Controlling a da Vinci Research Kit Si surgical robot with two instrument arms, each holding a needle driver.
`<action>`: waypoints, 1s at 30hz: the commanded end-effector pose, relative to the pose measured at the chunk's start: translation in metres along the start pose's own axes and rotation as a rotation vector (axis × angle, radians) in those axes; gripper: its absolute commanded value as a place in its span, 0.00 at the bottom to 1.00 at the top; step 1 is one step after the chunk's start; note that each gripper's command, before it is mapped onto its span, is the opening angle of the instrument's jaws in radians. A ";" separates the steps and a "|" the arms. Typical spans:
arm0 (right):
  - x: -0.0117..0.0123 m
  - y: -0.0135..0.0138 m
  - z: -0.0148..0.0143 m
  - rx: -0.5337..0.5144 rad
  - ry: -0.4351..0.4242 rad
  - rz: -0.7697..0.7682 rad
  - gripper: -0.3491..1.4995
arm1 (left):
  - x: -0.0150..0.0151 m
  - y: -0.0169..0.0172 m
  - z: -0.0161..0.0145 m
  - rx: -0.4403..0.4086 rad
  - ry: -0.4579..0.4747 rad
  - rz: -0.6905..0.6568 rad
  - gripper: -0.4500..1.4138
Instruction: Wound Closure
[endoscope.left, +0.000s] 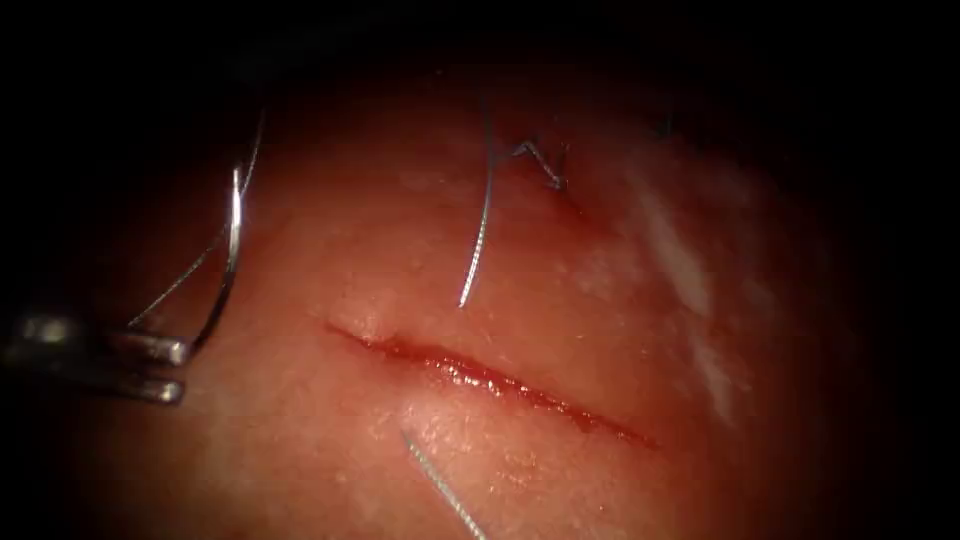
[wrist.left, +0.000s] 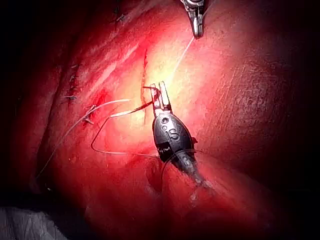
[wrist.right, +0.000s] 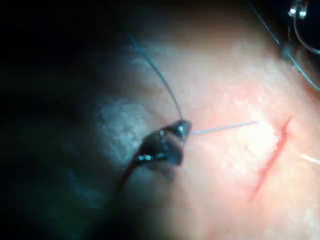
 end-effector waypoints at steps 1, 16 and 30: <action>0.0001 -0.0009 0.0003 0.005 0.002 0.000 0.00 | -0.0007 -0.0001 0.0005 -0.001 0.001 0.001 0.00; -0.0021 0.0021 -0.0002 -0.076 -0.042 0.021 0.89 | -0.0007 -0.0002 0.0002 -0.004 0.002 0.001 0.00; -0.0036 0.0074 0.0071 -0.147 -0.031 0.061 0.84 | -0.0007 -0.0002 0.0001 -0.004 0.002 0.001 0.00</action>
